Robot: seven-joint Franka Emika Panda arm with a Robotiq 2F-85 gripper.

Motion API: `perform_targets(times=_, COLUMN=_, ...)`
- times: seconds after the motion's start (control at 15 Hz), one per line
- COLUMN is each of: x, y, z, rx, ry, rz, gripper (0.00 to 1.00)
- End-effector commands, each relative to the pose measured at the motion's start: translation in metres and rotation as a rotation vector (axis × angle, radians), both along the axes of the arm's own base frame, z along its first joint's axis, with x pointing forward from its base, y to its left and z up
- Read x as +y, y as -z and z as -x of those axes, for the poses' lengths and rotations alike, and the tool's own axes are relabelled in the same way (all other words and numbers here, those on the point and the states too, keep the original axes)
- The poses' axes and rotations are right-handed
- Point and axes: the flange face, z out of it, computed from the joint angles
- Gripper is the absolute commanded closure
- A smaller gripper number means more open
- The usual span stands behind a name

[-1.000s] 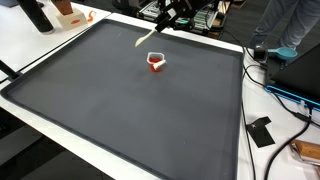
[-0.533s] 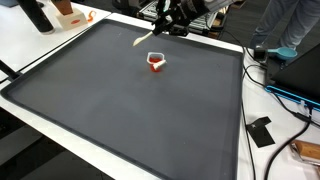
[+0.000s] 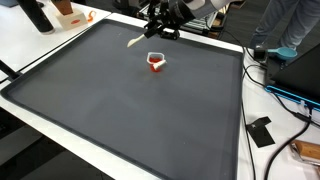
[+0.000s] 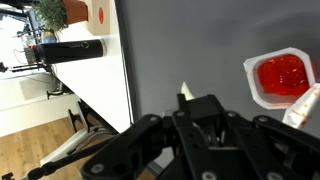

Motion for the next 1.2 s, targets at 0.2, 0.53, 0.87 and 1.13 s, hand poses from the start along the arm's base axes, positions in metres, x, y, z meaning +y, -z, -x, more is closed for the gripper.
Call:
perform_targets(times=0.2, x=-0.022, y=0.011, z=-0.01, rx=0.042, ry=-0.082, rz=-0.038, gripper=0.94)
perform_targets(times=0.53, x=-0.044, y=0.0, z=-0.018, rx=0.059, ry=-0.116, rz=-0.125, gripper=0.94)
perform_targets(times=0.87, x=-0.068, y=-0.031, z=-0.025, rx=0.063, ry=-0.143, rz=-0.261, gripper=0.94)
perform_targets(times=1.13, x=-0.088, y=-0.067, z=-0.026, rx=0.054, ry=-0.154, rz=-0.386, gripper=0.94)
